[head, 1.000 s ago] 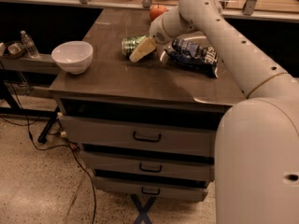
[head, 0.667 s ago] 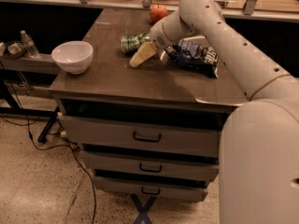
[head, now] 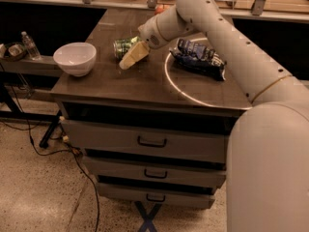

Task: Move green can near white bowl

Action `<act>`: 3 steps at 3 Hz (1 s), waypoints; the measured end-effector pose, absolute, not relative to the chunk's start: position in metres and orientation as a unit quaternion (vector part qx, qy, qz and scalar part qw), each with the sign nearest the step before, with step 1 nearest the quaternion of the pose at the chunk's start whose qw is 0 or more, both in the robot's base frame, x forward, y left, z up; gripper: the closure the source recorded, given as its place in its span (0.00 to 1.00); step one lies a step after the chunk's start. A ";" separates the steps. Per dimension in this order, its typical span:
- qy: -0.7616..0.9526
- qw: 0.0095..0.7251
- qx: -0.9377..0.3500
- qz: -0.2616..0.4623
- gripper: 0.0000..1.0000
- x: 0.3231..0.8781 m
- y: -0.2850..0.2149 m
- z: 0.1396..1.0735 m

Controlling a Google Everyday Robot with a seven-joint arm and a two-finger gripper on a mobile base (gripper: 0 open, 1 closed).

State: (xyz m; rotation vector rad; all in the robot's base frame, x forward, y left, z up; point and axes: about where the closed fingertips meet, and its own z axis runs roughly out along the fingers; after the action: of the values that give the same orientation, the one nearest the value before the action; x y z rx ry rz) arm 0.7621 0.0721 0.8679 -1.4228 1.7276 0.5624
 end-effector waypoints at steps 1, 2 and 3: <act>0.662 0.397 -0.583 0.254 0.00 0.739 0.098 0.878; 0.650 0.386 -0.594 0.275 0.00 0.722 0.113 0.881; 0.654 0.403 -0.585 0.259 0.00 0.730 0.100 0.896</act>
Offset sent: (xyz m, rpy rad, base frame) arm -0.0601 0.0530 0.0215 0.0559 0.0658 0.1812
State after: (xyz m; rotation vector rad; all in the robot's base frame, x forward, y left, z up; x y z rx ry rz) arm 0.7299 0.1002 0.8960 -1.4766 1.6529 0.6550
